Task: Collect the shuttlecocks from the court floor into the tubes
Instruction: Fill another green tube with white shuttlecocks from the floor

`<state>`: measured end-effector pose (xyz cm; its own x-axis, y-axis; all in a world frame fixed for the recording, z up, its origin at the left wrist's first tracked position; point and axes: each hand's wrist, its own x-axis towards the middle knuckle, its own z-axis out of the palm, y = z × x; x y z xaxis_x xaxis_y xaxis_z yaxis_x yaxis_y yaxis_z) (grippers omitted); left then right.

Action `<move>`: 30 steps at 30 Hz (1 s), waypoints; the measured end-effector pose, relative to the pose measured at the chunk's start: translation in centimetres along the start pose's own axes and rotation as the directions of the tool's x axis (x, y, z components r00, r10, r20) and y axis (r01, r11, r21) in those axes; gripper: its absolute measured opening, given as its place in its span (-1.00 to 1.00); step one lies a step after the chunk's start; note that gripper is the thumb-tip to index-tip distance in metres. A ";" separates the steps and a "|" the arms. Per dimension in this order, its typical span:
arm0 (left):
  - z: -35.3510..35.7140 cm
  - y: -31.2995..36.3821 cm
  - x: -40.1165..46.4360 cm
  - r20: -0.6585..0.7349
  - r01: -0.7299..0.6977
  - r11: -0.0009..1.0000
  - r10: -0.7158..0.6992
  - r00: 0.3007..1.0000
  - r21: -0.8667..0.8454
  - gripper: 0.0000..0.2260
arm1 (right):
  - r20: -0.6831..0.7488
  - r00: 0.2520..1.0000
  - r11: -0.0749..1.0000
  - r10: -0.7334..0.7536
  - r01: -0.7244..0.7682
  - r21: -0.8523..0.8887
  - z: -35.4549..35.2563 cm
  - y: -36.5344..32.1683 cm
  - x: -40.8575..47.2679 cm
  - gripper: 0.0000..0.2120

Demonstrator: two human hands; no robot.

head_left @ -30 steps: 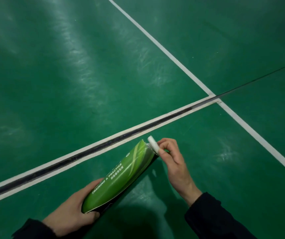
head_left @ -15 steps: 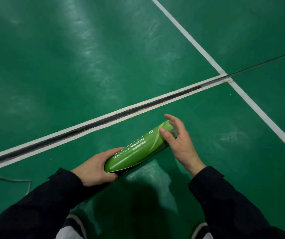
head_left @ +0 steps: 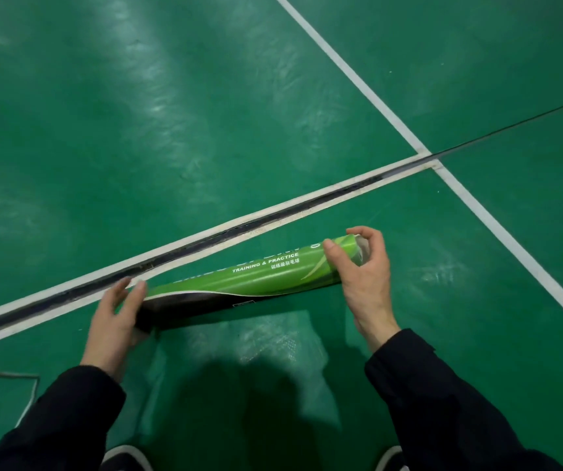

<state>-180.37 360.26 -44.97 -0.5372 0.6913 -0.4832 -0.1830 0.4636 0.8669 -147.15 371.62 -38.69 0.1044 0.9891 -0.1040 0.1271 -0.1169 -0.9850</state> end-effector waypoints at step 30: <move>-2.4 -1.7 3.3 -0.113 0.263 0.890 -0.325 0.939 -0.373 -0.70 | 0.376 0.908 0.953 -0.183 0.257 -0.157 1.1 -0.7 -2.2 -0.49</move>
<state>-183.75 360.43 -47.73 -0.5378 0.4357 -0.7218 -0.6116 0.3876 0.6897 -148.58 369.63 -37.88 -0.2992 0.9536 0.0340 0.3032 0.1288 -0.9442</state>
